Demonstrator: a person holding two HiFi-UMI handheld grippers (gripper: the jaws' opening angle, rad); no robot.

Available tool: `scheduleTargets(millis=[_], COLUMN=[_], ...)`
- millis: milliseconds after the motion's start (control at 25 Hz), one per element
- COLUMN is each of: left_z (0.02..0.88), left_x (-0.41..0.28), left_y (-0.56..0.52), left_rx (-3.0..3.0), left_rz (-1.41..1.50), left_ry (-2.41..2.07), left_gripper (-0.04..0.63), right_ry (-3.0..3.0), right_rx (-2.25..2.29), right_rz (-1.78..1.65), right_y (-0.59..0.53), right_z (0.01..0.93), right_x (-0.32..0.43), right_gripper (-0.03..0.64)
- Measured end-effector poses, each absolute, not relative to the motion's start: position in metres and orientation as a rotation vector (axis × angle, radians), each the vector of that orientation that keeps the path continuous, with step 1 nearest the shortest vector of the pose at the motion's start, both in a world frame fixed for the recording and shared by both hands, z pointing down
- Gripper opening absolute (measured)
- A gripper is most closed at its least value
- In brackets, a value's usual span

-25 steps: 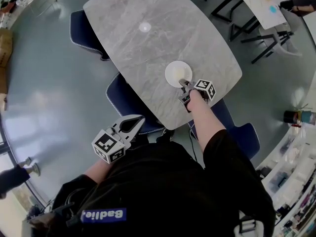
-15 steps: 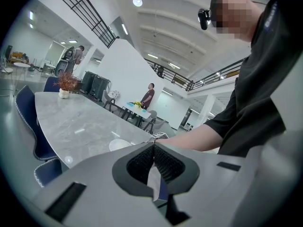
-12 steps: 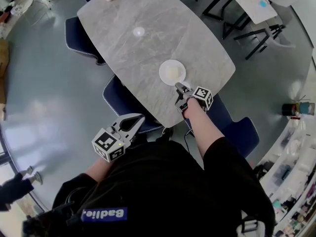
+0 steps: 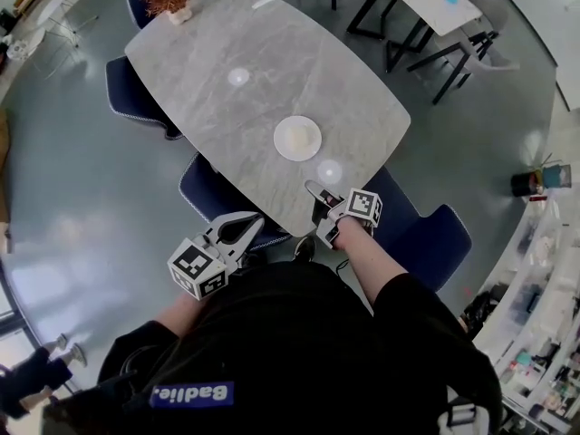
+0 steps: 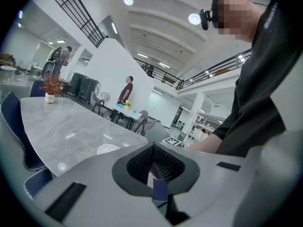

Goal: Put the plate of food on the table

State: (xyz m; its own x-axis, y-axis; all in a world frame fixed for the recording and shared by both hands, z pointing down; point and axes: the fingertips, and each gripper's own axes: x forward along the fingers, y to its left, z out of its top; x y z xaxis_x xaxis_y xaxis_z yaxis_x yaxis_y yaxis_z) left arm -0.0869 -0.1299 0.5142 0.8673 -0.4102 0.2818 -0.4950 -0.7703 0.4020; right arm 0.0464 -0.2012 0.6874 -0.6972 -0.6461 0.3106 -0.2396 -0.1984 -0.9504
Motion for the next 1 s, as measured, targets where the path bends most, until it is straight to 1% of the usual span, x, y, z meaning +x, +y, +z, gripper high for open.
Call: scheduleTargets(millis=[200,400,520,760,1000], left_z=[0.507,0.501,0.5,0.493,0.489], left_x=[-0.077,-0.066,-0.06,-0.051,-0.041], left_y=[-0.127,-0.125,-0.124,-0.124,-0.118], left_rx=[2.601,2.626,2.64,2.66,2.668], left_rz=[0.256,0.274,0.286,0.295,0.273], left_ry=[-0.625,-0.598,-0.585,-0.567,-0.491], left_gripper=[0.008,0.008,0.008,0.008,0.008], right_ry=[1.797,1.961,2.127,2.449,2.786], right_rx=[-1.059,-1.057,-1.058,-1.062,-1.114], right_rz=[-1.916,-1.801,-1.693,-1.44,-1.018], right_y=[-0.172,-0.157,-0.15,-0.135,-0.132], right_z=[0.678,0.654,0.635,0.597,0.542], right_x=[0.06,0.058,0.052,0.041,0.026], right_gripper=[0.092,0.026,0.014,0.012,0.012])
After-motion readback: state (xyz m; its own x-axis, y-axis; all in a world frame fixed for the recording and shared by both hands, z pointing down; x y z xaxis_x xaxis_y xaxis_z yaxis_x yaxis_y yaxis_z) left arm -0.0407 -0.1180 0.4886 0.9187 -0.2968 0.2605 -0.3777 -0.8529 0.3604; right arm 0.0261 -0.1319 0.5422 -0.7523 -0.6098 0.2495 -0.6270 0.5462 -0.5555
